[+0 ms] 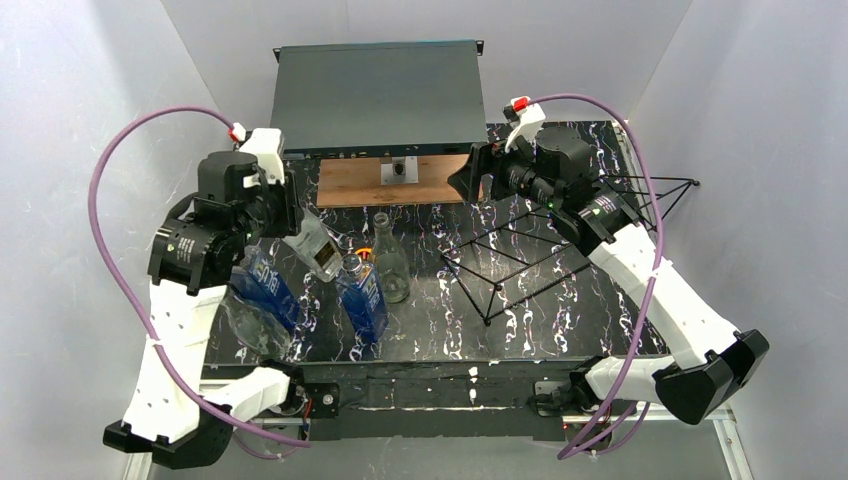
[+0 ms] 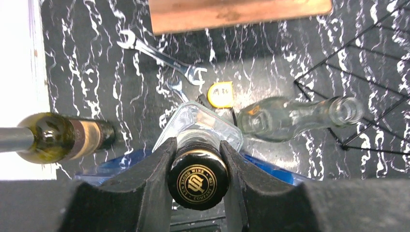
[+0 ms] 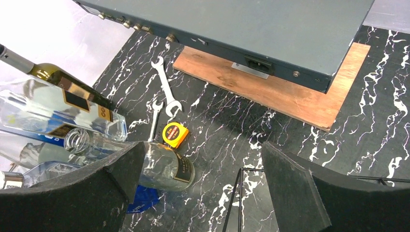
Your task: Put the wine bottle on the wine rack
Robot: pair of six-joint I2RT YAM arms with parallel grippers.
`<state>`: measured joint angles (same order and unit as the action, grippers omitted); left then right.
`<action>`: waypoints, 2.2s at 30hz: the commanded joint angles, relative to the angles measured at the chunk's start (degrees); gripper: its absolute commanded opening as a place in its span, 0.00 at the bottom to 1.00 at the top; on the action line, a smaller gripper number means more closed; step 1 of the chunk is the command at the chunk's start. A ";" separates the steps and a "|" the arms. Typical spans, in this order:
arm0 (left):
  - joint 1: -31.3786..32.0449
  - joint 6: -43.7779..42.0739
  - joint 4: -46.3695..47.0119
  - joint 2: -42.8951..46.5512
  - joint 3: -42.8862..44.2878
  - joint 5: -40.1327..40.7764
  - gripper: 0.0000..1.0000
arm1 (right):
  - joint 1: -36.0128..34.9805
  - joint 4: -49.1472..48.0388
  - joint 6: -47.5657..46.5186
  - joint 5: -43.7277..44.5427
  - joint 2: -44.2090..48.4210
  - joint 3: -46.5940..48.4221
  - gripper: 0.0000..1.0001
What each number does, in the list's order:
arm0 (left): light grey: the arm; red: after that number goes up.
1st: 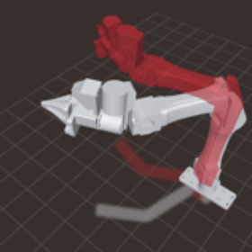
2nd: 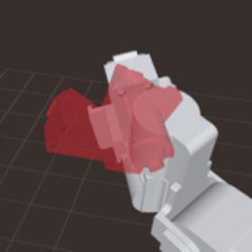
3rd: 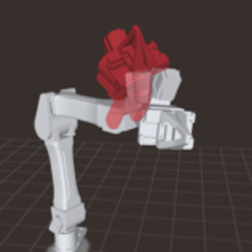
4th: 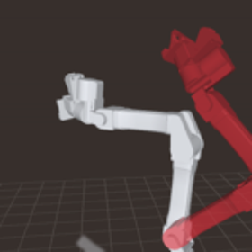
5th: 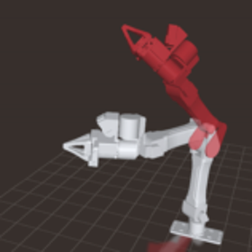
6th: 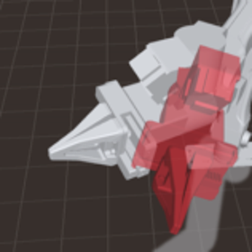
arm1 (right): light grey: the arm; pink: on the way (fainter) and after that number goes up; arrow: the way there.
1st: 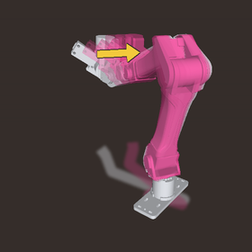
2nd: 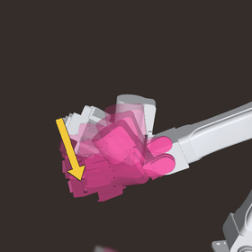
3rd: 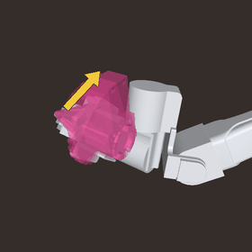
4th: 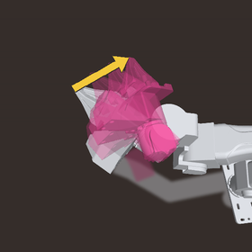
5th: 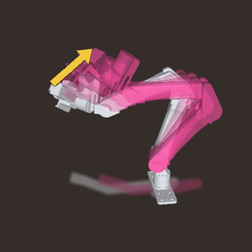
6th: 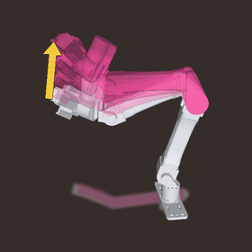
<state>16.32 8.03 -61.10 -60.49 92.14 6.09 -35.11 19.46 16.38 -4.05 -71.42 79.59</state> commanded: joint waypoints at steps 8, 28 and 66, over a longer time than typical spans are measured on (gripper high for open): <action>0.10 -2.04 10.45 -4.35 18.27 0.37 0.00 | -0.13 -1.04 0.49 -2.31 -1.12 2.17 1.00; 0.05 3.59 21.61 -16.31 30.26 -13.34 0.00 | -3.64 1.37 0.34 -3.15 -5.70 7.35 1.00; 20.87 7.70 40.13 -28.39 7.32 -11.18 0.00 | -9.01 10.15 -5.77 11.29 -0.41 3.89 1.00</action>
<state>36.03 12.32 -28.80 -90.61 99.70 -7.09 -43.11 32.51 10.72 2.44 -72.51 83.88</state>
